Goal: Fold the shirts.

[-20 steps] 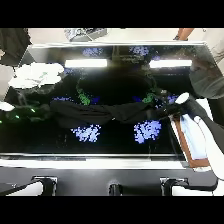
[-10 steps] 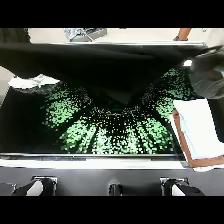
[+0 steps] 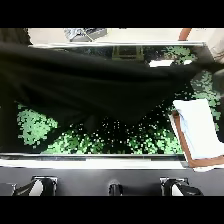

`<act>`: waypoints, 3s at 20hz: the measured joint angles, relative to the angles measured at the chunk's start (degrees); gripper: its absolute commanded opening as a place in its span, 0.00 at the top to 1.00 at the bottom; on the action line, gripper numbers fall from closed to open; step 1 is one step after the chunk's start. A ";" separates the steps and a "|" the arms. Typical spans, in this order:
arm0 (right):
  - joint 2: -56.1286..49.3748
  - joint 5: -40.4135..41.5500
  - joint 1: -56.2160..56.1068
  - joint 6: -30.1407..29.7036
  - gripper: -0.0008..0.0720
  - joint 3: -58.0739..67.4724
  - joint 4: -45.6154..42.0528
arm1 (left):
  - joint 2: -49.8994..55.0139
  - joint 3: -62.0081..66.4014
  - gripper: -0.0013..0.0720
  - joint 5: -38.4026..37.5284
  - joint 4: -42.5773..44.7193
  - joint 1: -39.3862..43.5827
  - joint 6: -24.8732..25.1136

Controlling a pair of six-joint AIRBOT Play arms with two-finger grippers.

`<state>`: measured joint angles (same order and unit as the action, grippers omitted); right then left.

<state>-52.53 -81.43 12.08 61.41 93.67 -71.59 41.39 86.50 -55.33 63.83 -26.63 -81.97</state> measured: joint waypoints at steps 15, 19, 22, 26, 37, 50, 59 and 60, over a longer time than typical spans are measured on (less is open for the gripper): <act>-33.68 32.24 0.04 -0.11 0.93 -19.23 15.37 | 31.76 -25.86 0.94 14.97 -2.43 11.96 1.42; -39.74 40.04 -0.68 -0.09 0.85 -19.58 20.70 | 40.35 -25.24 0.94 18.36 -6.05 12.72 1.42; -41.53 41.48 -1.99 -0.09 0.13 -19.23 22.16 | 43.34 -25.09 0.94 19.58 -9.03 13.07 1.42; -40.61 32.63 -1.27 -2.67 0.05 -14.38 21.33 | 44.22 -25.00 0.94 19.67 -10.62 12.96 1.70; -37.16 5.03 -10.75 -3.45 0.03 -29.57 16.02 | 44.52 -24.98 0.94 12.31 -11.30 12.81 8.09; -37.62 22.05 -22.95 3.23 0.94 -39.56 28.13 | 44.52 -24.98 0.94 10.91 -11.32 12.81 8.74; -27.15 17.49 -18.84 -2.05 0.94 -29.90 17.94 | 38.58 -21.77 0.94 8.35 -11.32 8.92 9.84; -24.85 17.51 -17.66 -2.95 0.94 -26.82 16.33 | 36.46 -20.44 0.94 7.98 -11.32 8.37 9.97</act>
<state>-77.38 -63.92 -5.58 58.46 66.85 -55.27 77.84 66.06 -47.35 52.51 -18.26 -72.01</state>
